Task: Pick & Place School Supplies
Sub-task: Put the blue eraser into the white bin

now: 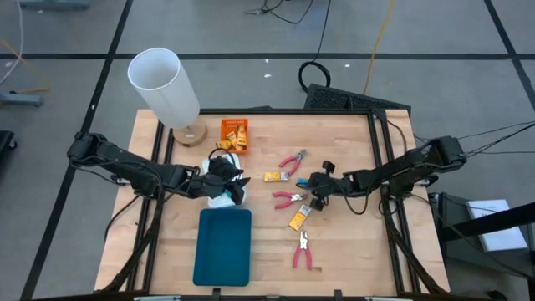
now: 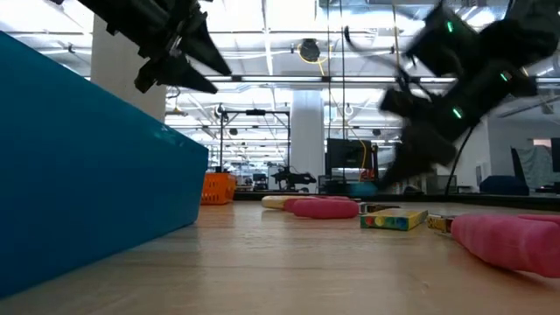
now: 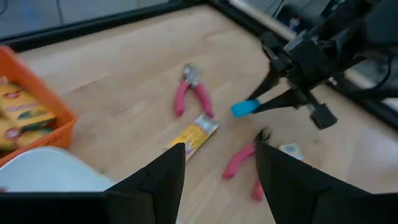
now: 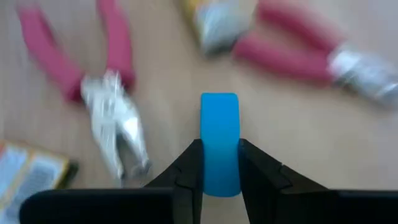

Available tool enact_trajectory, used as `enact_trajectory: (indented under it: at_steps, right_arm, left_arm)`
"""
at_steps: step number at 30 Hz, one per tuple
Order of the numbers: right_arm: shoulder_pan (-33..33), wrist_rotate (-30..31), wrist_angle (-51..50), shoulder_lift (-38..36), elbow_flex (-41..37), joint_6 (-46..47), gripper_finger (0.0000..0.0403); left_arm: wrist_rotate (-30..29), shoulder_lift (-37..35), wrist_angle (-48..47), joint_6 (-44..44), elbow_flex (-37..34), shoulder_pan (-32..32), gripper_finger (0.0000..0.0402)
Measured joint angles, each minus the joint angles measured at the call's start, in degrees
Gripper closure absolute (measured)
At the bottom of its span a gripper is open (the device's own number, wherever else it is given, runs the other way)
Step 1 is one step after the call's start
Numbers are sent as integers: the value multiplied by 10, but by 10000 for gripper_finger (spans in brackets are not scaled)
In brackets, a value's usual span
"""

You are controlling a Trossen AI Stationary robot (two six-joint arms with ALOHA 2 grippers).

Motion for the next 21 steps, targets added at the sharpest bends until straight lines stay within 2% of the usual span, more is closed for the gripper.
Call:
enact_trajectory:
  at_steps: [4, 9, 14, 21]
  right_arm:
    - [2, 48, 14, -49, 29, -76, 336]
    - [17, 101, 28, -90, 49, -147, 338]
    - [43, 128, 59, -101, 50, -211, 337]
    - [92, 175, 99, -102, 50, -292, 338]
  left_arm:
    - [4, 2, 52, 17, 0, 0, 204]
    - [46, 22, 130, 49, 0, 8, 204]
    - [88, 58, 217, 75, 0, 18, 204]
    - [152, 127, 343, 44, 0, 51, 199]
